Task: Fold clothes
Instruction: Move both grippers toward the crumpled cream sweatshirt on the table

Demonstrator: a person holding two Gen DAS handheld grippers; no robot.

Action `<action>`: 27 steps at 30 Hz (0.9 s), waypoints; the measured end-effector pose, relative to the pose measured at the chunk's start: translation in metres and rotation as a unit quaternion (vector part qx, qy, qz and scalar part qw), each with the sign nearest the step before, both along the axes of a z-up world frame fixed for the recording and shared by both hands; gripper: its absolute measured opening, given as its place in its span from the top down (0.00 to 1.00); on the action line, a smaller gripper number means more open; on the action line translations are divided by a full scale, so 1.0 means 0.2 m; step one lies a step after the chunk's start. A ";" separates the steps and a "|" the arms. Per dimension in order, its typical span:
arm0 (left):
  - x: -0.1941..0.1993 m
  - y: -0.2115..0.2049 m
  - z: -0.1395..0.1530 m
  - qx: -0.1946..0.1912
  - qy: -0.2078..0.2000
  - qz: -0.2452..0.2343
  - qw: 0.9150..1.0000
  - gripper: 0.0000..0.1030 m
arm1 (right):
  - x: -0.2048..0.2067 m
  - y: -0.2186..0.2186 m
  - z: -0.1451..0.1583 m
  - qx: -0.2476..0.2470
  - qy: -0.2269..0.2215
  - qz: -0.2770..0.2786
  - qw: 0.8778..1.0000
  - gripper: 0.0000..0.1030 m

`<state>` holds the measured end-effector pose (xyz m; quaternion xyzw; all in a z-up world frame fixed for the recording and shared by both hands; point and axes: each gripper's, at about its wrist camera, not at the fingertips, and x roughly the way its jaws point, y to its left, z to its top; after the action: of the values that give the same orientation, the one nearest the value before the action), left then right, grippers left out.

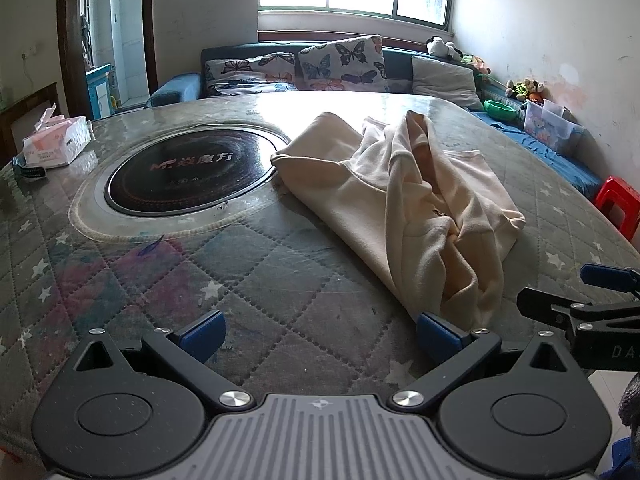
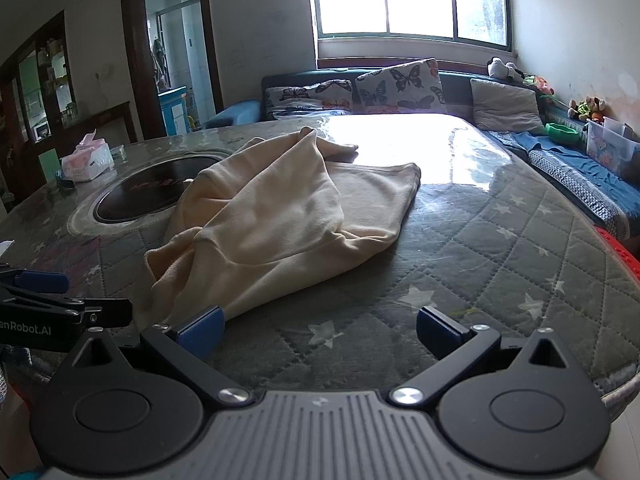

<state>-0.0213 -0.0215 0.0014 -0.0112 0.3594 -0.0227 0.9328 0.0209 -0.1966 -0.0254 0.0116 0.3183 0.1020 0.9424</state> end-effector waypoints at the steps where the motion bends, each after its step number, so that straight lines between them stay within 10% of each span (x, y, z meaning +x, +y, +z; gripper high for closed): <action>1: 0.00 0.00 0.00 0.000 -0.001 -0.001 1.000 0.00 | 0.00 0.00 0.00 0.000 0.000 0.001 1.000 0.00; 27: 0.09 -0.01 0.05 -0.003 0.003 -0.013 1.000 0.00 | 0.09 0.03 0.03 0.001 0.000 0.013 1.000 0.00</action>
<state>-0.0026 -0.0231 0.0107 -0.0093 0.3621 -0.0353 0.9314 0.0385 -0.1901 -0.0189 0.0079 0.3187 0.1145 0.9409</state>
